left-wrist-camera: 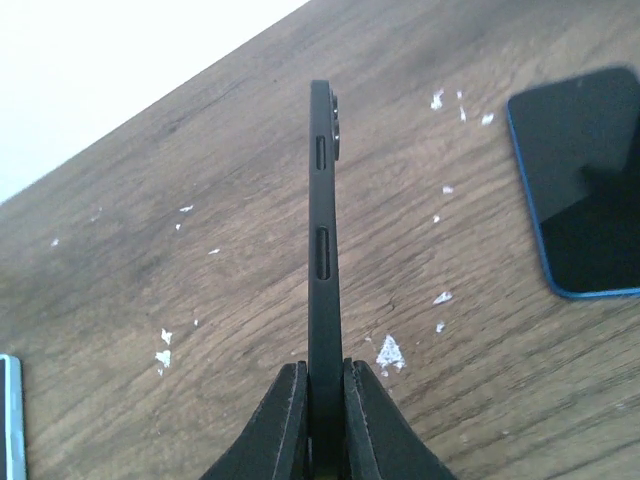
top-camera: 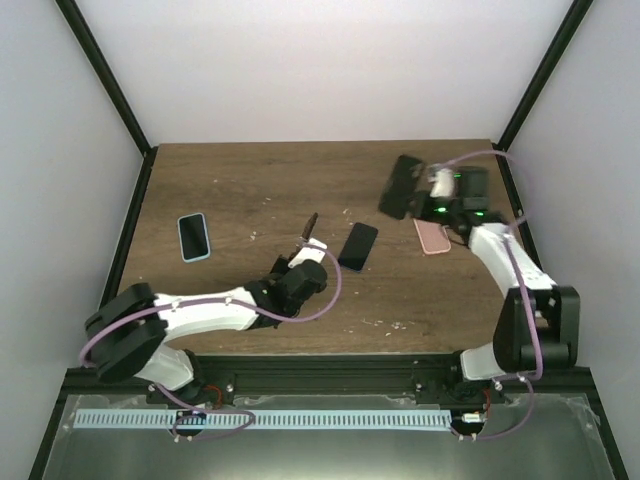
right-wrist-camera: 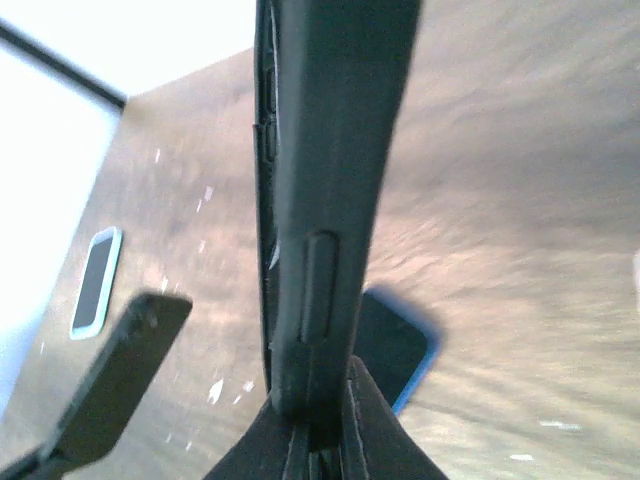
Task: Take the phone out of the phone case
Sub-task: Place the phone at the center of the board.
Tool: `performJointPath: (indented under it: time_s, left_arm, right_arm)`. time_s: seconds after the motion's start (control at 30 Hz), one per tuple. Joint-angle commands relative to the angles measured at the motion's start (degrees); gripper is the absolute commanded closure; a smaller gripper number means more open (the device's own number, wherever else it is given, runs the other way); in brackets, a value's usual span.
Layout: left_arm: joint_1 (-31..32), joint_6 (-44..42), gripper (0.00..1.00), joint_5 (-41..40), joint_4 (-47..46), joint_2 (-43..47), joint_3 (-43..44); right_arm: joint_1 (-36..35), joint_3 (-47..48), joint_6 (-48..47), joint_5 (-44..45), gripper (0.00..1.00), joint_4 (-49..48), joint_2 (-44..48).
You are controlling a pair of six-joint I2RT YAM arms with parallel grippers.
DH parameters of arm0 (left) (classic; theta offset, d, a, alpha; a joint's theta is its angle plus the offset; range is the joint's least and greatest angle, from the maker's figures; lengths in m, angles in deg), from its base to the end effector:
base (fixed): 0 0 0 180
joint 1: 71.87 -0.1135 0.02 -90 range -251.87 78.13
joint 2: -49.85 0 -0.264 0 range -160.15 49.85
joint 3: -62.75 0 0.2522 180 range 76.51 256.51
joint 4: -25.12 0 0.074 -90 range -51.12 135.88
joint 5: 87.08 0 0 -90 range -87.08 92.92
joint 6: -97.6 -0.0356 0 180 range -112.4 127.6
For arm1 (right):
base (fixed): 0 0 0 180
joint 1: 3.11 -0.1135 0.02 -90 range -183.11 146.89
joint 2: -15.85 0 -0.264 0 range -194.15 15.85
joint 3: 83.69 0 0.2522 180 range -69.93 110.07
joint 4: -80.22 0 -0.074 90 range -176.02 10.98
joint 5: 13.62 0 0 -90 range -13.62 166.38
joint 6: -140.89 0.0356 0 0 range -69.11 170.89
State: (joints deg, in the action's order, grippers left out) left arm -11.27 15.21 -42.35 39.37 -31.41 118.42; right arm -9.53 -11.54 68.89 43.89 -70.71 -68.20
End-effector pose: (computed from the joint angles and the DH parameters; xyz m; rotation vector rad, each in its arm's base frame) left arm 0.1612 -0.2345 0.2020 0.5442 1.9687 0.1661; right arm 0.3138 0.0546 0.2559 -0.0714 2.2975 0.8687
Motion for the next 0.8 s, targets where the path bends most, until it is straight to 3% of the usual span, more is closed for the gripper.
performJointPath:
  time_s: [0.0, 0.17, 0.3, 0.47, 0.67, 0.77]
  left_arm:
    - [-0.5, -11.4, 1.00, -4.5, -11.2, -6.4, 2.8]
    - [-1.5, -19.5, 1.00, -4.6, -17.4, -14.5, 5.3]
    - [-1.9, -23.6, 1.00, -4.1, -19.6, -20.0, 8.2]
    - [-1.8, -26.8, 0.95, -5.4, -14.9, -27.1, 13.8]
    - [-1.9, -24.9, 0.94, -4.1, -11.7, -30.2, 15.8]
    - [-1.9, -23.6, 0.88, -4.0, -9.9, -31.7, 17.1]
  right_arm:
    - [14.4, -3.6, -2.6, -10.0, 0.99, -4.7, 6.2]
    - [23.3, -4.6, -2.5, -12.9, 0.99, -5.0, 7.0]
    - [23.4, -4.5, -2.9, -13.8, 0.99, -5.2, 6.1]
    - [23.4, -4.5, -3.0, -13.6, 0.99, -5.1, 5.2]
    - [23.4, -4.7, -3.1, -13.9, 0.99, -5.3, 5.0]
    - [23.5, -4.6, -3.0, -13.9, 0.99, -5.3, 4.9]
